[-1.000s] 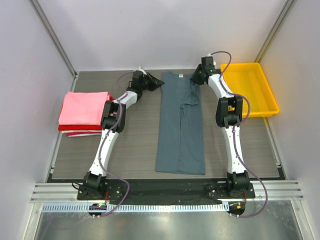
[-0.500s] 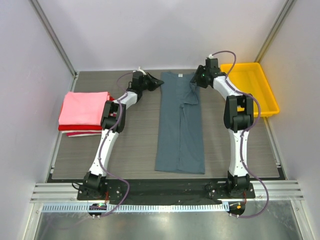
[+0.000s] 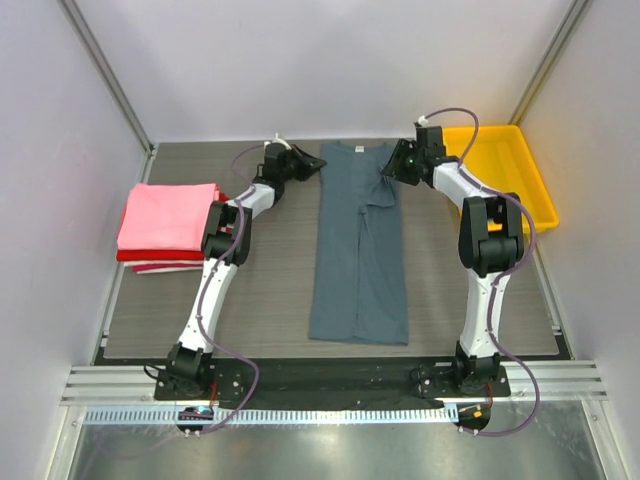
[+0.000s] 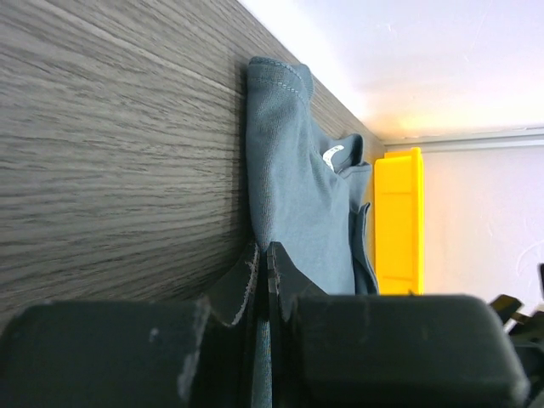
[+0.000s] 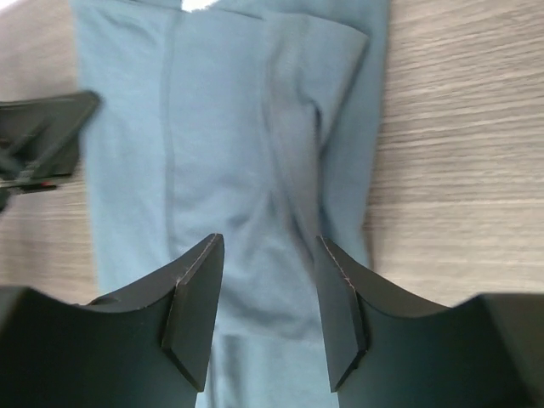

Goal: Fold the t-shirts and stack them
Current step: Fold the tshirt

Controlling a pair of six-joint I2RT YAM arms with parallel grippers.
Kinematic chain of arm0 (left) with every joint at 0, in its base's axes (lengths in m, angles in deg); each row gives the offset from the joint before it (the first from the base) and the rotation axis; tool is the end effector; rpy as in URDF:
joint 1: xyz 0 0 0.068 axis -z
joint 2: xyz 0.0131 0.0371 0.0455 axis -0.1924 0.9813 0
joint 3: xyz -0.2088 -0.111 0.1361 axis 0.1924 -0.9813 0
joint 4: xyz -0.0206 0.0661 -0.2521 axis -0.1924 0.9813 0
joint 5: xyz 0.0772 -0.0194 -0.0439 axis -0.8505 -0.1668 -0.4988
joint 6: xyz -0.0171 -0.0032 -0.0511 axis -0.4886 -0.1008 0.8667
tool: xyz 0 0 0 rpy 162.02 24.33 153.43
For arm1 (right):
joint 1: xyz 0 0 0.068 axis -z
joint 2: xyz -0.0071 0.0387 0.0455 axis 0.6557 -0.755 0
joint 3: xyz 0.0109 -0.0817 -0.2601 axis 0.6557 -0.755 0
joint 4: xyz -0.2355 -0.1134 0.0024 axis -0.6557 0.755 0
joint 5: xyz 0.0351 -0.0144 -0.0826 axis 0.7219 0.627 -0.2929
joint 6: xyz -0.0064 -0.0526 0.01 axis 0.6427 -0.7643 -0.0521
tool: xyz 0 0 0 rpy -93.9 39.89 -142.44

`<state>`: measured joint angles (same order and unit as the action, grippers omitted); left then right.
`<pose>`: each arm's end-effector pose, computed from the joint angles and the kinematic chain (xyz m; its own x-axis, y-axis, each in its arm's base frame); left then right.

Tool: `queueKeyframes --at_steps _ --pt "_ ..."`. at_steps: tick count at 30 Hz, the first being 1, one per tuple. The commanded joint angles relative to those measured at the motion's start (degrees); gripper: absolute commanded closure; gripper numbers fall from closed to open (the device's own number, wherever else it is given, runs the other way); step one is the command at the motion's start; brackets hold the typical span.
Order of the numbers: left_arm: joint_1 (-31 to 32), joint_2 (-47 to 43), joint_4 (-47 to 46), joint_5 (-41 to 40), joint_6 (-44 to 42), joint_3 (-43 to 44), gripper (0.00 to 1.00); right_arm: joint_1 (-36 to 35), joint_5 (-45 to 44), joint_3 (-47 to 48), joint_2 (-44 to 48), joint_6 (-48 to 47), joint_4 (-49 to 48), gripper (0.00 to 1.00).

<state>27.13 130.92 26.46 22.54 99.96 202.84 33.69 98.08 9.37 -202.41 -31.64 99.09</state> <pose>0.5843 -0.1819 0.0829 -0.6541 -0.6926 -0.3042 0.0243 0.3827 -0.9236 0.4858 0.0690 0.2087 -0.6833 0.3364 -0.6480 0.0209 0.8962 0.4431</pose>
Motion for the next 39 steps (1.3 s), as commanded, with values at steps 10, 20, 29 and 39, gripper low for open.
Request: queueKeyframes --at_steps 10,20,29,39 --pt "-0.65 -1.73 -1.54 -2.31 -0.83 -0.61 0.95 -2.64 -6.81 2.78 -1.8 -9.01 4.62 0.61" --pt "-0.74 -1.72 -1.01 -2.22 -0.83 -0.17 0.95 -3.17 -9.35 0.06 -0.66 -10.25 7.52 0.66" --pt "-0.74 -1.72 -0.92 -2.31 -0.91 -0.25 0.95 -3.87 -10.5 -1.79 0.57 -10.16 8.66 0.76" --pt "-0.65 -1.73 -0.84 -2.4 -1.0 -0.43 0.96 -5.89 -16.37 0.05 1.1 -11.39 13.05 0.99"
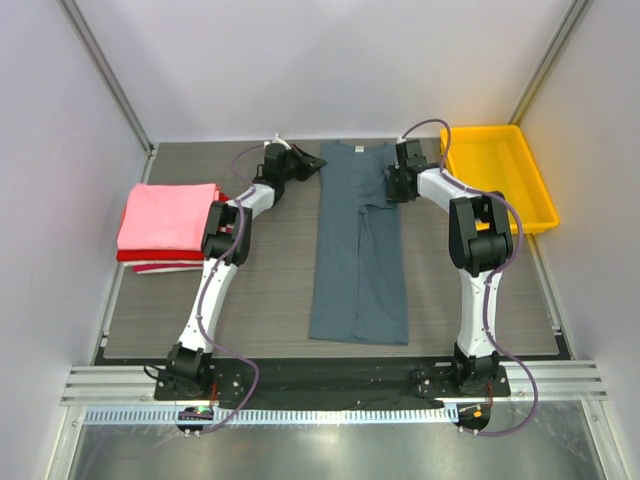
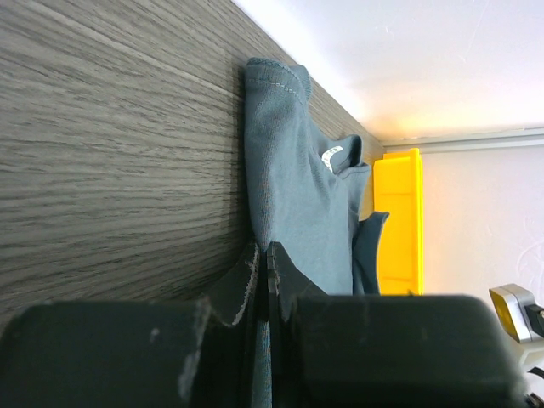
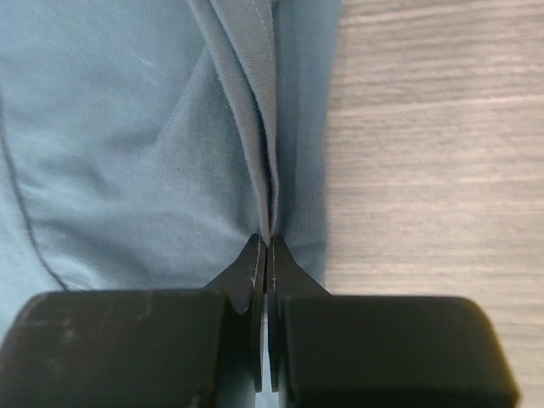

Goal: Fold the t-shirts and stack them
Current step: Fold the tshirt

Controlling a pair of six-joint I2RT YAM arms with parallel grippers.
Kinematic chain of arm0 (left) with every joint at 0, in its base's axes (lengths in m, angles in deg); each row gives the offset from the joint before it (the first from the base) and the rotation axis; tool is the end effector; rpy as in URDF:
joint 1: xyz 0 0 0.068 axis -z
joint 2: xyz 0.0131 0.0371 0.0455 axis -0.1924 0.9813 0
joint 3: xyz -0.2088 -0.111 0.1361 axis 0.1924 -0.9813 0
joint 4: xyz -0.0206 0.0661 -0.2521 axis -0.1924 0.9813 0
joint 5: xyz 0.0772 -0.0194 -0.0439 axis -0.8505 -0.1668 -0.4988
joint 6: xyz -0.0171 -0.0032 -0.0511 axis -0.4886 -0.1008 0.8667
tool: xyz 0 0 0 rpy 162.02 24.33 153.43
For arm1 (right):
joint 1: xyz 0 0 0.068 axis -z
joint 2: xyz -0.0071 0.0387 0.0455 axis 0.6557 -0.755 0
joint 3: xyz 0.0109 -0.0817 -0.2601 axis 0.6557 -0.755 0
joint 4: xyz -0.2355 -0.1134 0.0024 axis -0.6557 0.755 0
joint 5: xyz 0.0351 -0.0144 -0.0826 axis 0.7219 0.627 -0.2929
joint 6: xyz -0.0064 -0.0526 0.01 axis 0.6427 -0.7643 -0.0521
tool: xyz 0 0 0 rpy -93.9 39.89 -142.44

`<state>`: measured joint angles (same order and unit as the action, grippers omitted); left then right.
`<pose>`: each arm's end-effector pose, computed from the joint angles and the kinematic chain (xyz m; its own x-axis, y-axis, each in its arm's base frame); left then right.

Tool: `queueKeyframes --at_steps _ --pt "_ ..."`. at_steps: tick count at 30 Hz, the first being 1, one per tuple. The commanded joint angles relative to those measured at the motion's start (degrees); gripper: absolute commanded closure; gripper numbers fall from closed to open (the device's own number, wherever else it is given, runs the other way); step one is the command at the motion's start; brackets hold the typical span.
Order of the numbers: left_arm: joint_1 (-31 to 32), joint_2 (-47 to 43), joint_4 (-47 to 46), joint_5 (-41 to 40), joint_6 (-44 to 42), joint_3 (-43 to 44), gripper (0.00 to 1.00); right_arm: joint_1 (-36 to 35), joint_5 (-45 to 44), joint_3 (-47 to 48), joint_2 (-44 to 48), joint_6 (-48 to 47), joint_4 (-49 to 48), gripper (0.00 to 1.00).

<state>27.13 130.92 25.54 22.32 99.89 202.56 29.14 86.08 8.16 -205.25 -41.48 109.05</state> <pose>0.5843 -0.1818 0.0829 -0.6481 -0.6952 -0.3109 0.0338 0.3816 -0.9237 0.4679 0.0975 0.1653 -0.8075 0.1043 -0.5805 0.0200 0.9885 0.1498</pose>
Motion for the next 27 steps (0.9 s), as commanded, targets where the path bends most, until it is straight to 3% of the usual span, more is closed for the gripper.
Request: queueKeyframes --at_steps 1,20,25,27 --pt "-0.65 -1.72 0.17 -2.18 -0.94 -0.15 0.95 -2.31 -7.35 2.21 3.85 -1.82 4.75 0.99" --pt "-0.56 -1.99 0.43 -2.18 -0.76 -0.41 0.96 -9.69 -32.6 23.84 -8.0 -8.23 25.32 0.98" --pt "-0.48 -2.08 0.61 -2.0 -0.76 -0.41 0.96 -12.94 -37.24 26.65 -10.21 -10.6 26.91 0.9" --pt "-0.48 -1.99 0.7 -2.0 -0.85 -0.41 0.96 -14.0 -38.66 27.18 -10.91 -11.92 26.91 0.81"
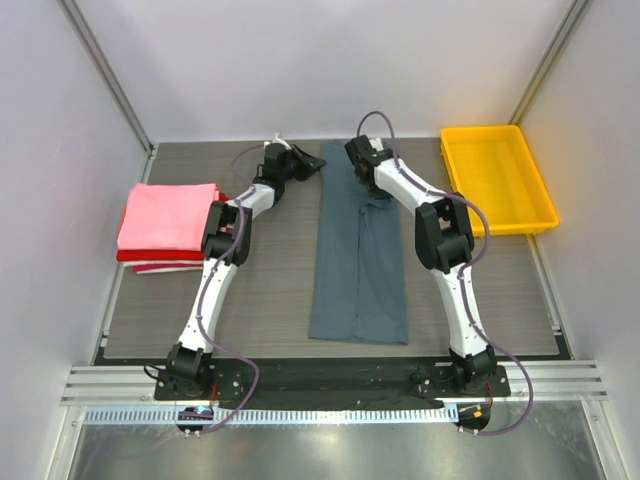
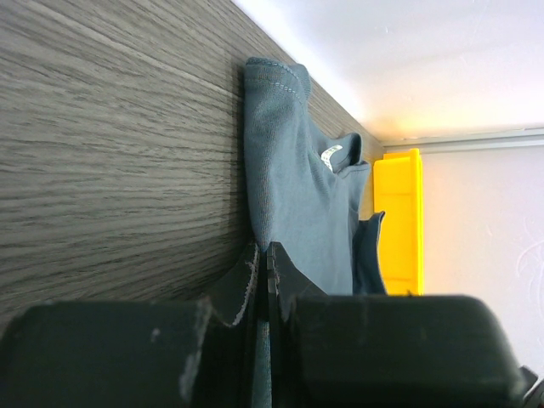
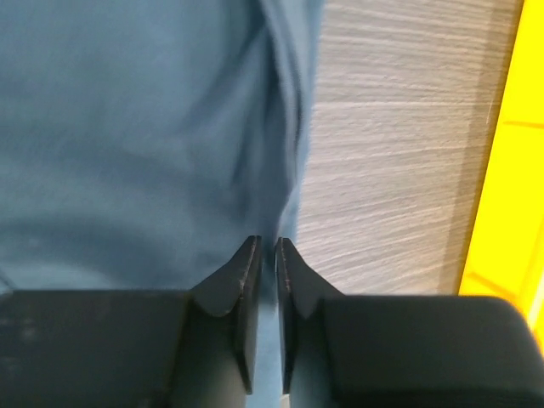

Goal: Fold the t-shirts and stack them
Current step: Fold the tshirt

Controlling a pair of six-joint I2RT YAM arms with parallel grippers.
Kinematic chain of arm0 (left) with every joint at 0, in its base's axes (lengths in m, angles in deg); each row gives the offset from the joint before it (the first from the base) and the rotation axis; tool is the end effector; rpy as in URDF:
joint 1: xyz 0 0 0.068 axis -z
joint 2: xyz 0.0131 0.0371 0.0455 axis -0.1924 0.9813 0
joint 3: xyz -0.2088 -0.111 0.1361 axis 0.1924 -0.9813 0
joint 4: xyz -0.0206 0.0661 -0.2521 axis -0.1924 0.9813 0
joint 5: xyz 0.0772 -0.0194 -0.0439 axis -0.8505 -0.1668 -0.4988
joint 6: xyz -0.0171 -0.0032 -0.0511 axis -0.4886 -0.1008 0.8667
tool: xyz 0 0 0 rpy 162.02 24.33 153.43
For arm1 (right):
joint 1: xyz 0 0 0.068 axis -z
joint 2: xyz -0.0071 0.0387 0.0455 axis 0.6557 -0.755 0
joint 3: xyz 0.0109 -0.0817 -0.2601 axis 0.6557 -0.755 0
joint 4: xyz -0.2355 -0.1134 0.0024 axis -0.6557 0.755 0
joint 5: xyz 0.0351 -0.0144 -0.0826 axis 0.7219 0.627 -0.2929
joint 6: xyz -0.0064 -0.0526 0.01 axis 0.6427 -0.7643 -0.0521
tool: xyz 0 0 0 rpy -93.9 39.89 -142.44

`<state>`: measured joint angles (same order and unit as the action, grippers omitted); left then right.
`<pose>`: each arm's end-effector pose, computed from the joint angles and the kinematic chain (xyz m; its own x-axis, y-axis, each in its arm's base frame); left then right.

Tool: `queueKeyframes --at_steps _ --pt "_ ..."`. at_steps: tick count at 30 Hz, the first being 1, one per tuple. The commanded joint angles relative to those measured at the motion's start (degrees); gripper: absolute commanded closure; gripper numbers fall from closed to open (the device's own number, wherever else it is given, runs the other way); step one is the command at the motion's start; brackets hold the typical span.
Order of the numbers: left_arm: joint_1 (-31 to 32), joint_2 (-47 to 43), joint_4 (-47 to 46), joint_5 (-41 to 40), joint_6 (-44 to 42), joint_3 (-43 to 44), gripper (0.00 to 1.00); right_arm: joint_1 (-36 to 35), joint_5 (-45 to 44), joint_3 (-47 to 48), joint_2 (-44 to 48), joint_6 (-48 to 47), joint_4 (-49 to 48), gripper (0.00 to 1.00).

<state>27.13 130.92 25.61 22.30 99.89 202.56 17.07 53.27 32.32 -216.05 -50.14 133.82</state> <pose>0.5842 -0.1818 0.0828 -0.6482 -0.6953 -0.3105 0.0326 0.3820 -0.9236 0.4703 0.1869 0.1847 -0.8342 -0.2608 -0.4859 -0.0207 0.8953 -0.4449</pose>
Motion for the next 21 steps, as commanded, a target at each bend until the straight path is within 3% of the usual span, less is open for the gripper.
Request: queueKeyframes --at_steps 1,4,6,13,17,21 --pt "-0.39 -1.81 0.63 -2.07 -0.85 -0.41 0.96 -2.46 -6.29 3.81 -0.46 -3.62 2.23 0.79" --pt "-0.39 -1.81 0.72 -1.89 -0.76 -0.41 0.96 -4.13 -7.96 5.83 -1.87 -4.76 2.85 0.73" --pt "-0.3 -1.64 0.81 -1.72 -0.67 -0.32 0.96 -5.01 -9.37 6.46 -2.4 -5.03 3.11 0.63" --pt "-0.39 -1.64 0.81 -1.72 -0.58 -0.15 0.95 -4.84 -6.48 4.18 2.5 -1.96 2.15 0.61" --pt "-0.39 -1.9 0.81 -1.37 -0.58 -0.06 0.95 -0.9 5.18 -2.92 9.53 4.8 -2.41 0.65" --pt "-0.39 -1.81 0.81 -1.28 -0.85 -0.23 0.95 6.31 24.25 -23.27 19.12 11.66 -18.97 0.65"
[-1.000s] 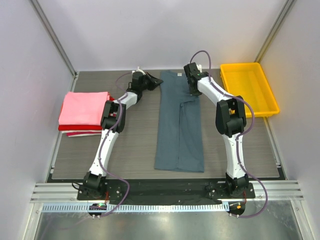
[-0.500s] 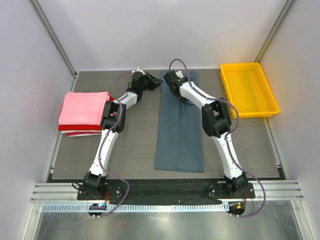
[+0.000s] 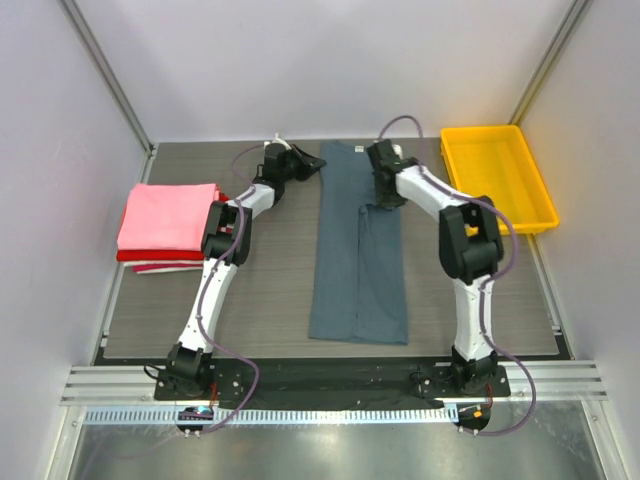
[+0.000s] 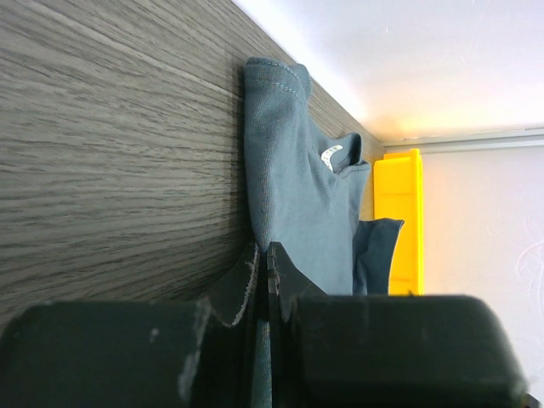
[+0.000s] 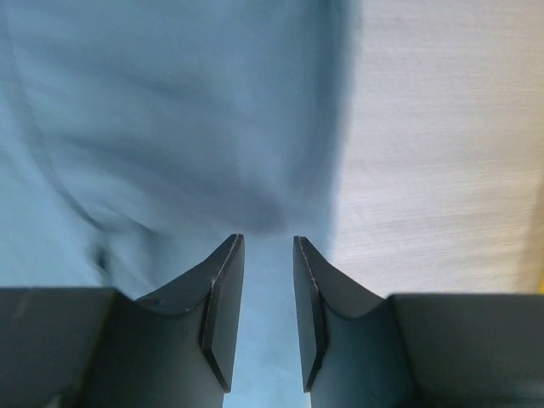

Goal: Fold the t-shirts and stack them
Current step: Fold the tshirt

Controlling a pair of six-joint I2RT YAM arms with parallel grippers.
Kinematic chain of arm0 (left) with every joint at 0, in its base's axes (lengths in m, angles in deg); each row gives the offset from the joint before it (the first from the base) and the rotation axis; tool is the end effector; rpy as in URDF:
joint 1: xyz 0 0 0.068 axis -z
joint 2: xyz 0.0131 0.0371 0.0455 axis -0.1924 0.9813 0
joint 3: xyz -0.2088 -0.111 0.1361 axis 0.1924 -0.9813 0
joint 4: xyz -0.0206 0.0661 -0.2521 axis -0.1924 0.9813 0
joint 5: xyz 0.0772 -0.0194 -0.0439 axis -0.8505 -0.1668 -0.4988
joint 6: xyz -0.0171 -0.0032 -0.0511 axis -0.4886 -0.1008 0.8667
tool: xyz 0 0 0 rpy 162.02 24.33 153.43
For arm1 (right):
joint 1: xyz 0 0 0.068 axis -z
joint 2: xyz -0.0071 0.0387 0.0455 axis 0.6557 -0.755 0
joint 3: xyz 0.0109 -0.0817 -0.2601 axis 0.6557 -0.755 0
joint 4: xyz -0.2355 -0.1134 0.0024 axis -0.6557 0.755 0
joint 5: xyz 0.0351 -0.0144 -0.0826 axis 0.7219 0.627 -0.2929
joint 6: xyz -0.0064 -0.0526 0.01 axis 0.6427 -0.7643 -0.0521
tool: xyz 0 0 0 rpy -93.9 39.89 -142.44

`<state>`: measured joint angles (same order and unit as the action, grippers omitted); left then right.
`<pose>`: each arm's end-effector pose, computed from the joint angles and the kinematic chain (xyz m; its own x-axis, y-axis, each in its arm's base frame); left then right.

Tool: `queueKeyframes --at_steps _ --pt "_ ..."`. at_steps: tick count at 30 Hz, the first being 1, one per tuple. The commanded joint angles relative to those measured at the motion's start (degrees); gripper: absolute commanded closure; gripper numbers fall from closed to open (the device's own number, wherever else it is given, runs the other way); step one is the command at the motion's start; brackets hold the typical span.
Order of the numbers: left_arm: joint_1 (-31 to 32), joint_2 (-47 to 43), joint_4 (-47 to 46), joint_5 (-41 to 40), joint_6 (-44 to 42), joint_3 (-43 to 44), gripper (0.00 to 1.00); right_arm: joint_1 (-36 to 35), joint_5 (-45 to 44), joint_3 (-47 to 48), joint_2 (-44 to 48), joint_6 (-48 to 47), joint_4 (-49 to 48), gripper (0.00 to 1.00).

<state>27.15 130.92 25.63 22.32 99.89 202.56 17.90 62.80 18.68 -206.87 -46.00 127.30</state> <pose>0.5841 -0.1820 0.0828 -0.6488 -0.6948 -0.3103 0.0325 0.3820 -0.9236 0.4440 0.1733 0.1923 -0.8364 -0.1668 -0.5221 -0.0254 0.9633 -0.2671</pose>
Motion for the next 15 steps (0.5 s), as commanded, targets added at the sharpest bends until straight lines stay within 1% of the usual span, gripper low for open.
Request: queueKeyframes --at_steps 1,3,5,9,11,14,15 --pt "-0.32 -1.81 0.79 -1.3 -0.76 -0.32 0.95 7.93 18.85 -12.31 11.52 8.5 -14.96 0.65" --pt "-0.32 -1.64 0.7 -1.3 -0.85 -0.32 0.95 9.35 21.17 -16.97 13.9 9.3 -19.09 0.64" --pt "-0.41 -1.55 0.44 -1.39 -0.76 -0.5 0.95 10.93 23.36 -18.31 14.17 9.12 -20.34 0.63" --pt "-0.41 -1.81 -0.18 -1.83 -0.5 -1.02 0.95 13.49 31.18 -19.27 12.68 10.96 -23.14 0.64" --pt "-0.32 -1.99 -0.36 -1.74 -0.5 -1.2 0.95 14.1 33.55 -20.06 12.33 11.41 -25.25 0.66" --pt "-0.32 -2.08 -0.18 -1.83 -0.58 -0.94 0.95 14.72 35.58 -20.59 11.89 12.9 -27.63 0.67" --pt "-0.41 -1.99 -0.18 -1.57 -0.58 -0.94 0.95 15.24 37.07 -20.68 11.63 13.42 -29.81 0.67"
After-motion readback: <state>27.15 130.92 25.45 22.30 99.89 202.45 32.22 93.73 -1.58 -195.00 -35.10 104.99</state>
